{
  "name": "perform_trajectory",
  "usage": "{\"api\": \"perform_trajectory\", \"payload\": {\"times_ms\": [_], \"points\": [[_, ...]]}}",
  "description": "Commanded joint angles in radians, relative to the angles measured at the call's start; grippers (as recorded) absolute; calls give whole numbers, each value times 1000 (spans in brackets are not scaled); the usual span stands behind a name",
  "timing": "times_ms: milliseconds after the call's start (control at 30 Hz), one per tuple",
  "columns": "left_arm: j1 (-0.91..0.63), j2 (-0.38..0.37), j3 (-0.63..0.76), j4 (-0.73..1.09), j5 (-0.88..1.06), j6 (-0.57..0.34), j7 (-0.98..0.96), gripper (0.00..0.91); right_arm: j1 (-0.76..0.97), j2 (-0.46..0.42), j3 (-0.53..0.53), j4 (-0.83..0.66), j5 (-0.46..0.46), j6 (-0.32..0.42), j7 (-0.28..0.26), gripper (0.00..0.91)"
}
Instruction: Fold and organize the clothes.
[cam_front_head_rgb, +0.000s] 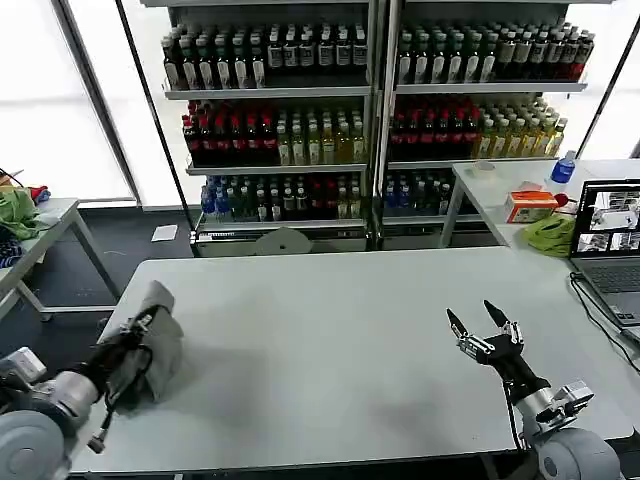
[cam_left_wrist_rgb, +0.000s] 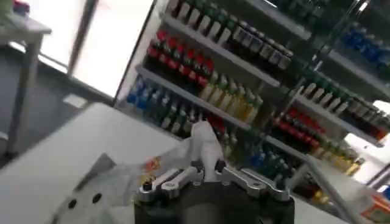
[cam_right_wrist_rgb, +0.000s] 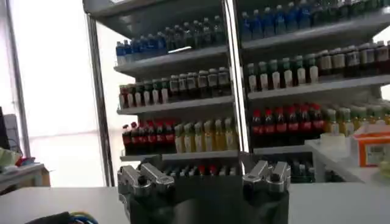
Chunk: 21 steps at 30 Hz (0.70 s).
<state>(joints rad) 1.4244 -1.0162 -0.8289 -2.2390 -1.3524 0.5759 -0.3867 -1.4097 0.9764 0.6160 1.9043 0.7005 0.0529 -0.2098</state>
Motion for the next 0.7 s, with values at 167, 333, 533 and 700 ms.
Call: {"api": "perform_trajectory", "payload": {"times_ms": [167,333,533,700], "points": [[-201,-209,493,89,-84,1,-172,10,33,10,-41,14,-18,-45,26,907],[-303,-295,596,243,-3,0,-163,907,49,5,-82,19,-32,-94,62,907],[-348,-367,640,291,42,0,-124,907,84,-39,-160,39,-20,-222,117,907],[-384,-380,621,279,38,-1,-105,907,151,-49,-257,47,37,-296,143,907]]}}
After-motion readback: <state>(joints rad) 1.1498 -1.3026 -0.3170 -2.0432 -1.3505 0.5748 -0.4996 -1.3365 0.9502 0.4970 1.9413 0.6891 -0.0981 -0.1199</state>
